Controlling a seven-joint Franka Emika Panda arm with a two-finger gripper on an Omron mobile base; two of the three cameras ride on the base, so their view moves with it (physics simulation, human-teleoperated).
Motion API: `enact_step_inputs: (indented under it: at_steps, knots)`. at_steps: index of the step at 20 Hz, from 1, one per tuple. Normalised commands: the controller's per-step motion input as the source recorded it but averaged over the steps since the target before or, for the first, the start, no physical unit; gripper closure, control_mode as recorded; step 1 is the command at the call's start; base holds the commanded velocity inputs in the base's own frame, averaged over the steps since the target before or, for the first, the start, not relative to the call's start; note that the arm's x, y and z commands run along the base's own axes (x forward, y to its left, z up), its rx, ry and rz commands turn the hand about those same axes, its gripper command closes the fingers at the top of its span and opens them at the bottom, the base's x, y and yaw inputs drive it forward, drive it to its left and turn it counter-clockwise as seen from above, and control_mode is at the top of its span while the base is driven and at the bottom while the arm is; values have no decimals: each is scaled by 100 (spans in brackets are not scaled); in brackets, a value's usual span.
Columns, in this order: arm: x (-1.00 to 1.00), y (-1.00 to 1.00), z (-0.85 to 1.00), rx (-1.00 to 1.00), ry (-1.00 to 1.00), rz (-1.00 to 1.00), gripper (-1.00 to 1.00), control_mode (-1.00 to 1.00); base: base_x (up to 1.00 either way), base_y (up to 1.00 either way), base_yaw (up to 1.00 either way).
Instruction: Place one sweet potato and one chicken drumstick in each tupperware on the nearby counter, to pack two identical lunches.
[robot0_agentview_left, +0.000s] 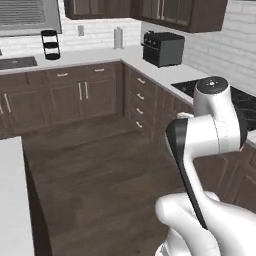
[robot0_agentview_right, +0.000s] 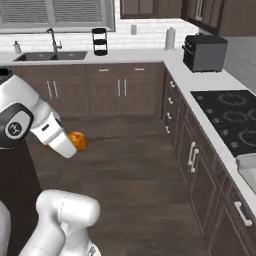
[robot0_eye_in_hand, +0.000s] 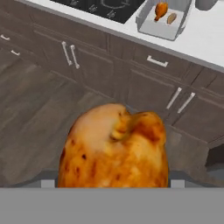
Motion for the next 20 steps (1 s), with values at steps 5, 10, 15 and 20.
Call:
enact_step_inputs:
  at_steps: [5, 10, 15, 20]
  knots:
    - [0, 0, 0, 0, 0, 0, 100, 100, 12, -37, -87]
    - [0, 0, 0, 0, 0, 0, 100, 100, 3, -40, -90]
    - [0, 0, 0, 0, 0, 0, 100, 100, 44, -24, -77]
    - [0, 0, 0, 0, 0, 0, 100, 100, 79, -29, -63]
